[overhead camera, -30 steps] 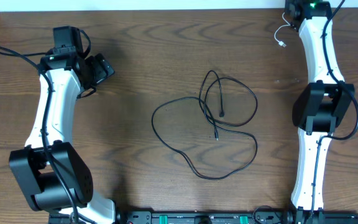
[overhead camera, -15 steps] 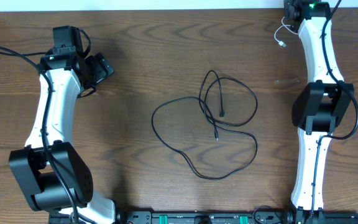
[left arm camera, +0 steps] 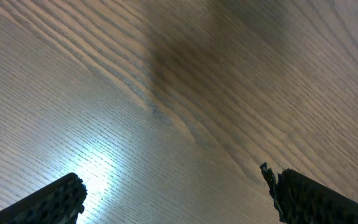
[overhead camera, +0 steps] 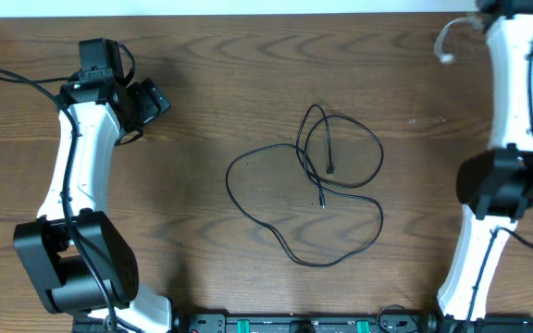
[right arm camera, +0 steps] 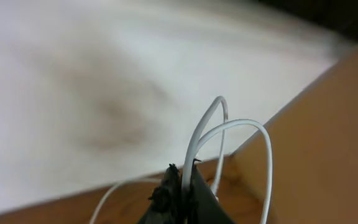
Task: Untangle cables
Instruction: 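Release the white cable at the upper right corner of the table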
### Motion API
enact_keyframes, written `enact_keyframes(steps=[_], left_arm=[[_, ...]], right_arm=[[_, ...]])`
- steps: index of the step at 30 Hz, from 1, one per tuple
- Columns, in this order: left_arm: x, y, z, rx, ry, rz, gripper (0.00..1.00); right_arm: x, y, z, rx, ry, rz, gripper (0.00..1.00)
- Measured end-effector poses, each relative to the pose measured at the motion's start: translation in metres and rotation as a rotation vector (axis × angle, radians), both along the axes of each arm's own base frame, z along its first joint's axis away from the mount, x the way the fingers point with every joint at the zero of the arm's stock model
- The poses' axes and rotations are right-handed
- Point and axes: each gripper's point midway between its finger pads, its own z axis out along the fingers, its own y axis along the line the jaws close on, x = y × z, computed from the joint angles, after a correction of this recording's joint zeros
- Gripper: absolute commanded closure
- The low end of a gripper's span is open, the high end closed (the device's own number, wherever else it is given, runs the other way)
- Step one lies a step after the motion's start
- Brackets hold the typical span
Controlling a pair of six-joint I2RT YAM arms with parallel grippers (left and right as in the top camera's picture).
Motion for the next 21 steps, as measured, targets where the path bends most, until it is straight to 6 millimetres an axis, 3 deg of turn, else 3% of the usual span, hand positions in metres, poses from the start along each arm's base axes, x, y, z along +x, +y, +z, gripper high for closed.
enact_keyframes(steps=[3, 6, 10, 16, 18, 21], left_arm=[[0.0, 0.0, 0.0, 0.0, 0.0, 0.001, 0.01], [0.0, 0.0, 0.0, 0.0, 0.0, 0.0, 0.01], [0.0, 0.0, 0.0, 0.0, 0.0, 0.0, 0.01], [0.0, 0.0, 0.0, 0.0, 0.0, 0.0, 0.01], [0.0, 0.0, 0.0, 0.0, 0.0, 0.001, 0.01], [0.0, 0.0, 0.0, 0.0, 0.0, 0.001, 0.01]], right_arm=[[-0.01, -0.004, 0.022, -0.011, -0.028, -0.01, 0.99], [-0.01, -0.006, 0.009, -0.008, 0.013, -0.014, 0.99], [0.001, -0.007, -0.032, 0.005, 0.089, -0.016, 0.99], [0.015, -0.011, -0.121, 0.059, 0.24, -0.039, 0.97], [0.015, -0.017, -0.15, 0.1, 0.277, -0.067, 0.8], [0.008, -0.033, -0.193, 0.172, 0.333, -0.124, 0.36]])
